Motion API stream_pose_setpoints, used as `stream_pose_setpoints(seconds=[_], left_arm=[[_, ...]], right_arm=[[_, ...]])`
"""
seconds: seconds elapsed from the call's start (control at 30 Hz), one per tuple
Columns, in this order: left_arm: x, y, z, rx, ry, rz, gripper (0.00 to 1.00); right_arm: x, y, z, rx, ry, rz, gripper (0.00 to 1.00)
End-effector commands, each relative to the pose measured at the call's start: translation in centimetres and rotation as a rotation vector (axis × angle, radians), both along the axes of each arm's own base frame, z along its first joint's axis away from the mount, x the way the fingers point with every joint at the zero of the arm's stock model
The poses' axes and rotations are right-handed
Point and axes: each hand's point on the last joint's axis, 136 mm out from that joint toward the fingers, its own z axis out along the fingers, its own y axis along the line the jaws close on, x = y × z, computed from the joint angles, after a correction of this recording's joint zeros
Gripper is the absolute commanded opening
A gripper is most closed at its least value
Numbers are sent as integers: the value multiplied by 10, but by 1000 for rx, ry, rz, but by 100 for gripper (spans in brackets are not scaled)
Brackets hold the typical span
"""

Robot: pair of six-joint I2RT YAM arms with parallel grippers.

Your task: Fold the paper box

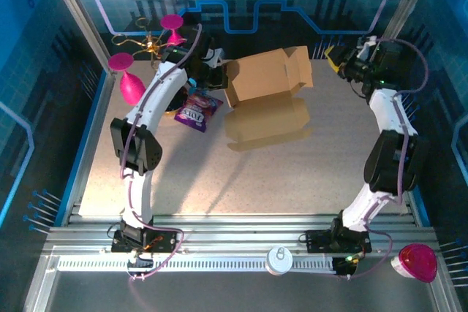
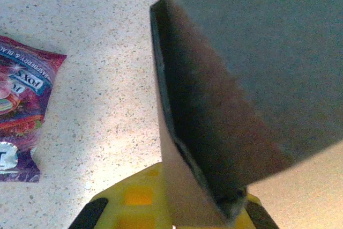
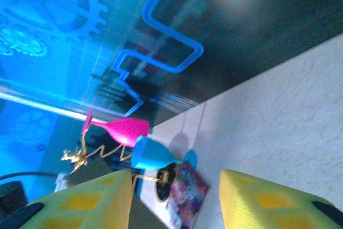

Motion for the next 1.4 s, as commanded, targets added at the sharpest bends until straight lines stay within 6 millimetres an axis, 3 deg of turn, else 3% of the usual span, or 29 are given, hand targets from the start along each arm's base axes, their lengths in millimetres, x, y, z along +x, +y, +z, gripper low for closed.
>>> stream_pose_setpoints(seconds=[0.0, 0.37, 0.53, 0.73, 1.0, 1.2, 1.37], left_arm=[[-3, -5, 8, -74, 0, -84, 0], [2, -7, 3, -130, 17, -102, 0], [0, -6, 2, -135, 28, -95, 0], [-3, -6, 7, -140, 19, -99, 0], [-7, -8, 11, -137, 12, -102, 0], [-10, -10, 15, -118, 0, -107, 0], [-14, -12, 15, -106, 1, -114, 0]], right_arm=[[-14, 41, 29, 49, -135, 262, 46], [-32, 95, 3, 42, -100, 430, 44], [-41, 99, 5, 14, -106, 430, 46], [-49, 110, -3, -170, -84, 429, 50], [-48, 121, -3, -341, -82, 420, 51], [-41, 119, -17, -586, -38, 338, 51], [-39, 119, -15, -710, -53, 288, 52]])
